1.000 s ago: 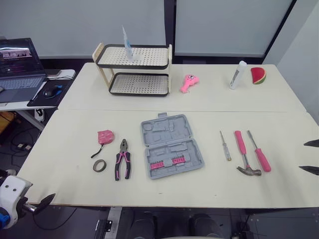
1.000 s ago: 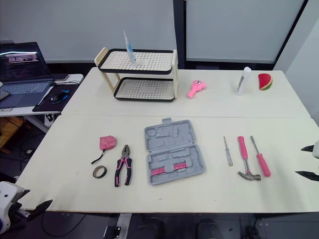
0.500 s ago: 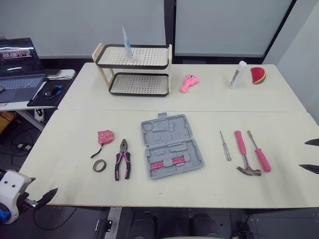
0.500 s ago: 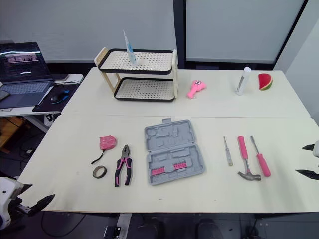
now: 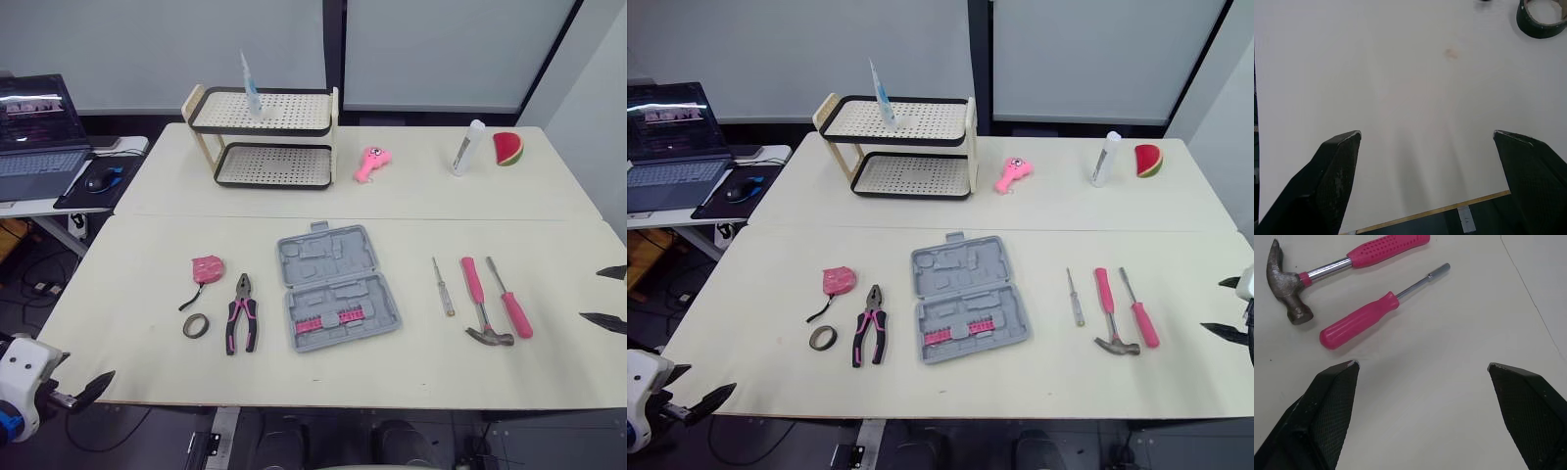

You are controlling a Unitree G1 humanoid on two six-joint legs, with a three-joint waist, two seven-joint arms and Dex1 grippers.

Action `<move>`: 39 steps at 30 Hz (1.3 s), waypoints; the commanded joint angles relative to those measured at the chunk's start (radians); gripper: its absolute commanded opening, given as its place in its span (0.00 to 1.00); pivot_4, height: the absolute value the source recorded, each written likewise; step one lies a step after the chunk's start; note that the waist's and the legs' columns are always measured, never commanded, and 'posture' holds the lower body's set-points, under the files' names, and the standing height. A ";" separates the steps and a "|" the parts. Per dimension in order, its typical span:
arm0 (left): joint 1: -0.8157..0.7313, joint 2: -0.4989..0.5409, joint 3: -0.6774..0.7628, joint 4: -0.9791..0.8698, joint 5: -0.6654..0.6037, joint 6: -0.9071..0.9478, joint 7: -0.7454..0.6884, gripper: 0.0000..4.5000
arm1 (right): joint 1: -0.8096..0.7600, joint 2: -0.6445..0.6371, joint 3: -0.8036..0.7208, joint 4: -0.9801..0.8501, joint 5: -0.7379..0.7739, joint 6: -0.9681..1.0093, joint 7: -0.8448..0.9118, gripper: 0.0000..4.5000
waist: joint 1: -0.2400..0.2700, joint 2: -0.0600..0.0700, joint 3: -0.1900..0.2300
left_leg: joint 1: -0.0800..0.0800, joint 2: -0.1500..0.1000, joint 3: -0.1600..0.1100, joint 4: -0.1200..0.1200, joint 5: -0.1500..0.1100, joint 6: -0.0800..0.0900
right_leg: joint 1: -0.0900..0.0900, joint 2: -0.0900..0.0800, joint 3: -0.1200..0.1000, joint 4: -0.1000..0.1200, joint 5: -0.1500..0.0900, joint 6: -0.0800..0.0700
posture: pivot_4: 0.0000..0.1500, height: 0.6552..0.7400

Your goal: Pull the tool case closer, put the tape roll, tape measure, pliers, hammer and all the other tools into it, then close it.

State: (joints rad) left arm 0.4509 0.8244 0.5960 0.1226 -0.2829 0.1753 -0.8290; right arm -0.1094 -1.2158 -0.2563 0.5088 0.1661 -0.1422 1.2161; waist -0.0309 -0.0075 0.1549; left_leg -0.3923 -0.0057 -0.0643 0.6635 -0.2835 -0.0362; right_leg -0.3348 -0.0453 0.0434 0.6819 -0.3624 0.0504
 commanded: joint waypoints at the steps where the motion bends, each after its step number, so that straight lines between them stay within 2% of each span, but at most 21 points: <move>1: -0.036 -0.013 0.009 -0.143 -0.067 0.090 0.018 1.00 | -0.015 0.018 -0.058 -0.144 0.079 0.116 -0.022 1.00 | 0.001 0.000 0.000 | 0.000 0.000 0.000 0.000 0.000 0.000 | 0.000 0.000 0.000 0.000 0.000 0.000 | 1.00 0.87; 4: -0.077 -0.029 -0.025 -0.279 -0.125 0.169 0.014 0.86 | 0.000 0.045 -0.074 -0.280 0.131 0.191 -0.021 0.80 | 0.004 0.000 0.000 | -0.001 0.000 -0.001 0.001 0.000 0.000 | 0.000 0.000 0.000 0.000 0.000 0.000 | 1.00 0.87; 8: -0.148 -0.036 -0.102 -0.402 -0.176 0.267 0.015 0.58 | 0.002 0.066 -0.046 -0.440 0.154 0.279 -0.037 0.52 | 0.003 0.000 0.000 | -0.002 0.000 -0.002 0.001 0.000 0.000 | 0.000 0.000 0.000 0.000 0.000 0.000 | 1.00 0.87; 12: -0.244 -0.039 -0.219 -0.441 -0.167 0.308 0.020 0.29 | -0.056 0.099 0.040 -0.566 0.125 0.376 -0.087 0.38 | 0.002 0.000 0.000 | -0.002 0.000 -0.002 0.001 0.000 0.000 | 0.000 0.000 -0.001 0.000 0.000 0.000 | 1.00 0.87; 16: -0.347 -0.041 -0.338 -0.380 -0.118 0.293 0.006 0.01 | -0.149 0.153 0.178 -0.622 0.051 0.448 -0.144 0.26 | 0.002 0.000 0.000 | -0.002 0.000 -0.002 0.001 0.000 0.000 | 0.000 0.002 -0.001 0.000 0.000 0.000 | 1.00 0.87; 21: -0.482 -0.054 -0.465 -0.263 -0.065 0.259 -0.025 0.00 | -0.304 0.295 0.353 -0.603 -0.062 0.540 -0.237 0.12 | 0.001 0.000 0.000 | -0.003 0.000 -0.002 0.002 0.000 0.000 | -0.002 0.005 -0.001 0.001 0.000 0.000 | 1.00 0.87; 26: -0.594 -0.072 -0.581 -0.118 0.012 0.196 -0.071 0.00 | -0.394 0.419 0.480 -0.523 -0.172 0.564 -0.302 0.00 | 0.000 0.000 0.000 | -0.007 0.000 -0.002 0.002 0.000 -0.001 | -0.006 0.006 -0.002 0.001 0.000 0.000 | 1.00 0.87; 39: -0.788 -0.187 -0.741 0.122 0.170 0.077 -0.072 0.00 | -0.537 0.617 0.632 -0.207 -0.334 0.469 -0.354 0.00 | -0.003 -0.001 0.000 | -0.008 -0.001 -0.001 0.009 0.002 -0.004 | -0.013 0.006 -0.002 0.014 0.000 0.000 | 1.00 0.87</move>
State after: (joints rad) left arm -0.3309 0.6353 -0.1497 0.2391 -0.1260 0.2706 -0.9041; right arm -0.6268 -0.5969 0.3819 0.2948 -0.1526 0.3505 0.8661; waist -0.0338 -0.0084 0.1553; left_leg -0.4009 -0.0066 -0.0654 0.6728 -0.2809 -0.0406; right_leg -0.3491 -0.0392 0.0417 0.6969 -0.3624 0.0504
